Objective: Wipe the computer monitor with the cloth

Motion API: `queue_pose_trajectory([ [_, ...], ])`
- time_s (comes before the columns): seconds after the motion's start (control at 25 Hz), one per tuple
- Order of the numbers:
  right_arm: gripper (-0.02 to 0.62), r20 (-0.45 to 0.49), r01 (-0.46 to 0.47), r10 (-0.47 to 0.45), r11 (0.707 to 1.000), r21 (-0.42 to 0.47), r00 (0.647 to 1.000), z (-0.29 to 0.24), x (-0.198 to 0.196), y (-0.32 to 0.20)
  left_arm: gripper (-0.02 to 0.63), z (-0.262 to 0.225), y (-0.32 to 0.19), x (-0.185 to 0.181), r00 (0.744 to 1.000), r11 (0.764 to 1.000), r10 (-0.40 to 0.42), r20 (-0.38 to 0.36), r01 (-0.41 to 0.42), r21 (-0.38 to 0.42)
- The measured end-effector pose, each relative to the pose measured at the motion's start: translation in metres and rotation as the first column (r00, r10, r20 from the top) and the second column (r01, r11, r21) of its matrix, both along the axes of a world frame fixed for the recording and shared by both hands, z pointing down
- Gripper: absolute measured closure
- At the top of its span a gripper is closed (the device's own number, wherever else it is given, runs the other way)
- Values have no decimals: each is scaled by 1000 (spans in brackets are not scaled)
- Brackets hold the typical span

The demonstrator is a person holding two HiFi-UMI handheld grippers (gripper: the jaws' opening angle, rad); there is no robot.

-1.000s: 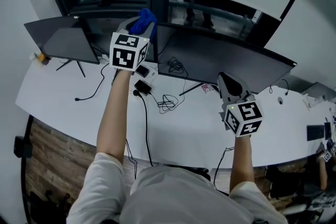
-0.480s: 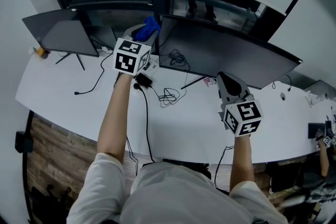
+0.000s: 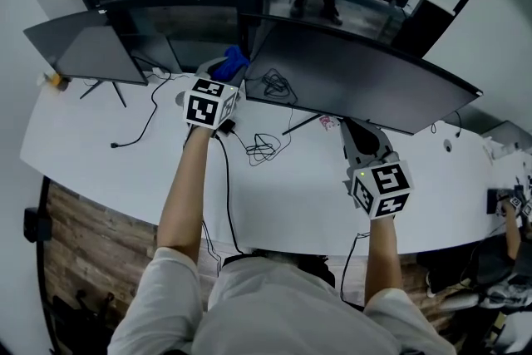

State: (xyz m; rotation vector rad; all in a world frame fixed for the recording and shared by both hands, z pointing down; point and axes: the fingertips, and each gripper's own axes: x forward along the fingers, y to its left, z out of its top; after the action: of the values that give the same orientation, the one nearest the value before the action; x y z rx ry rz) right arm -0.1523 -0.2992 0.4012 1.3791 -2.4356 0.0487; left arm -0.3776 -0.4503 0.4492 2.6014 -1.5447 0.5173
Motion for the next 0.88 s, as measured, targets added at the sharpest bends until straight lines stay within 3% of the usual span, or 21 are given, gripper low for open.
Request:
queue_pose_trajectory([
  [0.28, 581, -3, -5, 5, 998, -55, 1000, 39, 6, -7, 472, 81, -3, 5, 999, 990, -22, 34, 26, -141],
  [0.52, 581, -3, -25, 25, 995, -96, 1000, 77, 17, -15, 472, 138, -10, 8, 996, 971, -88, 1, 86, -223],
  [0.72, 581, -3, -30, 29, 992, -120, 1000, 96, 25, -20, 472, 180, -13, 8, 985, 940, -158, -77, 126, -318],
  [0.88, 581, 4, -32, 33, 989, -141, 999, 107, 29, -24, 472, 198, -14, 8, 977, 927, -186, -107, 138, -350],
])
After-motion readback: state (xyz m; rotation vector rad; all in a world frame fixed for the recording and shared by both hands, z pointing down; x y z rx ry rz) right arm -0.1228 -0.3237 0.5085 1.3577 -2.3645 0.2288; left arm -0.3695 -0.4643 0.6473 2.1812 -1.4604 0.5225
